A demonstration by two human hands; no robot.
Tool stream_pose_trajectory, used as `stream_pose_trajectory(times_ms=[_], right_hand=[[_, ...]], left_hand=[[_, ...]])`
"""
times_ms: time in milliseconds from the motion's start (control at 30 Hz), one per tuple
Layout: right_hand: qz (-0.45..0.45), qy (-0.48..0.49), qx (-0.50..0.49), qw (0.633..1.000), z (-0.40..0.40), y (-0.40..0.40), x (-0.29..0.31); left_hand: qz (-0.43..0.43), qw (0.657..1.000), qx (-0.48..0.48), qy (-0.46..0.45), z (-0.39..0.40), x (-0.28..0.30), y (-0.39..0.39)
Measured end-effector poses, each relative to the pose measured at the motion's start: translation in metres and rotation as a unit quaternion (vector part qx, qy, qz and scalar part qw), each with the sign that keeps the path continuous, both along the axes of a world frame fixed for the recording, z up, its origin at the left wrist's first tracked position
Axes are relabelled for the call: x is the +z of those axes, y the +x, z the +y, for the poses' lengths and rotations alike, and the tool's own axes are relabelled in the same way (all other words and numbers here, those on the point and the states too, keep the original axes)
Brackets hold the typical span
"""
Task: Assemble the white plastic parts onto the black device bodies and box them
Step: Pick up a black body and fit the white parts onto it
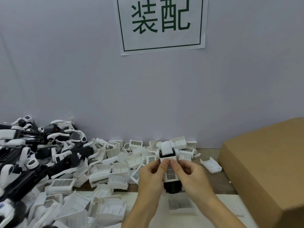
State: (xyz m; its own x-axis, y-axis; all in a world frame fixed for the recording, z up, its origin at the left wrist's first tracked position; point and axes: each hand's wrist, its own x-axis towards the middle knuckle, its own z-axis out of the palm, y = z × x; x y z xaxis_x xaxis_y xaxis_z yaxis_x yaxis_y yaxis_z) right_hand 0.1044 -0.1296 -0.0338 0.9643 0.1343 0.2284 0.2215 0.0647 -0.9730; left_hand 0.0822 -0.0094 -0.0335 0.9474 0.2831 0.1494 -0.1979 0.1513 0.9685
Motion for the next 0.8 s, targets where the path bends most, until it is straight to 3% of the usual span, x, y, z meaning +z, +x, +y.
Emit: stream_pose_trajectory(times_ms=[167,267,367,533,700,800], right_hand=[[0.014,-0.054,0.041,0.998,-0.001,-0.001,-0.002],[0.008,-0.062,-0.001,0.998,-0.003,0.000,-0.003],[-0.013,-0.077,-0.017,0.997,-0.003,0.001,-0.003],[-0.073,-0.086,-0.016,0.994,-0.002,0.000,0.004],[-0.120,-0.095,-0.030,0.988,0.004,-0.006,-0.002],[-0.159,-0.148,0.001,0.976,0.007,-0.007,-0.006]], left_hand=[[0.037,0.998,-0.012,-0.045,0.001,-0.001,0.001],[0.053,0.998,-0.042,-0.001,-0.002,-0.001,0.000],[0.041,0.997,-0.014,0.058,-0.005,-0.001,0.000],[0.041,0.996,0.024,0.071,-0.004,0.004,-0.002],[0.037,0.996,0.075,-0.010,-0.004,0.006,-0.003],[0.038,0.991,0.094,-0.092,-0.003,0.010,-0.005]])
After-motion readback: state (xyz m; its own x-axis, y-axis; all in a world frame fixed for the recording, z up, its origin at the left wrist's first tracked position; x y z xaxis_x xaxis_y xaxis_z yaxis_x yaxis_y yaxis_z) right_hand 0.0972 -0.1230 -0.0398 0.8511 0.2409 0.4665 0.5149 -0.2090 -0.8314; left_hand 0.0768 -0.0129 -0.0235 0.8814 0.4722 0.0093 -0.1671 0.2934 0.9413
